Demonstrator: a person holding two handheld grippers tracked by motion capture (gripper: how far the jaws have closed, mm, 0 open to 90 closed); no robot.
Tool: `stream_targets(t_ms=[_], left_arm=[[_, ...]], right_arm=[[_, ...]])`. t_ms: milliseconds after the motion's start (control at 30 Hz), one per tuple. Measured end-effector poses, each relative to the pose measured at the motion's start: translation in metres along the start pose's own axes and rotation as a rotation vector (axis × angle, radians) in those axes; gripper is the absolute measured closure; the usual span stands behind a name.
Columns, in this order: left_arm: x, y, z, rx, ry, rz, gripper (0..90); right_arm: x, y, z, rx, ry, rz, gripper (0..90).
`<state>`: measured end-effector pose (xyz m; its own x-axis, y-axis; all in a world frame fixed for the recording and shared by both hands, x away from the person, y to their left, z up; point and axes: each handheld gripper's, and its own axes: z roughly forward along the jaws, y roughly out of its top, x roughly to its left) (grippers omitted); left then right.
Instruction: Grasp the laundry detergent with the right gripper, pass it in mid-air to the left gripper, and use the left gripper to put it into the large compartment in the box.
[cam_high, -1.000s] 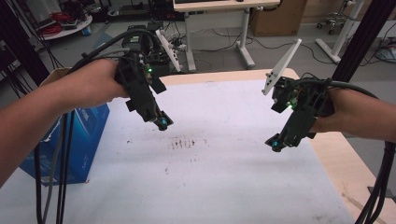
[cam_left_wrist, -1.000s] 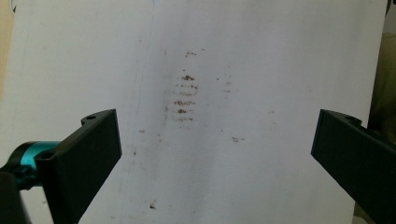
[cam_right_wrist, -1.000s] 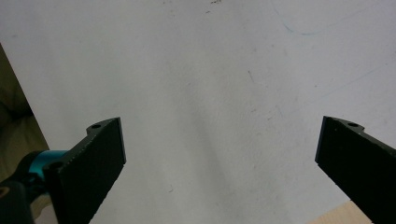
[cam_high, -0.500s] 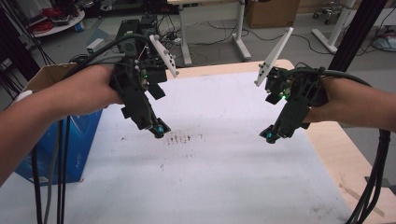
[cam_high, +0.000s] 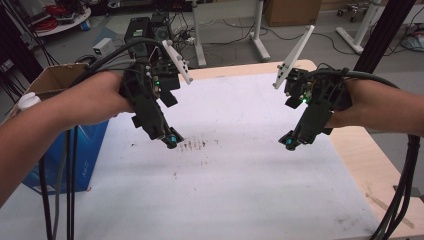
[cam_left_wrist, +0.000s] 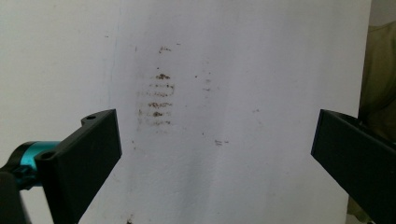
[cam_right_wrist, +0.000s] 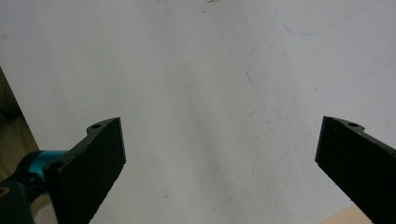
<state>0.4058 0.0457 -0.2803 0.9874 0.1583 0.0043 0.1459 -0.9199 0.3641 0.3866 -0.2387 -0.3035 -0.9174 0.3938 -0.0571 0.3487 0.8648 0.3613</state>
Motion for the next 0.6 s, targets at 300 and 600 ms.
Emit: stream_targets(t_ms=[300,600], left_arm=[[0.0023,-0.0007,0.0012,0.002,0.003,0.002,1.6],[0.0046,-0.0061,0.0006,-0.006,0.013,-0.010,1.6]], right_arm=[[-0.0003,0.0007,0.0025,0.001,0.006,-0.006,0.8],[0.0018,-0.0001,0.0031,-0.007,-0.007,0.008,0.8]])
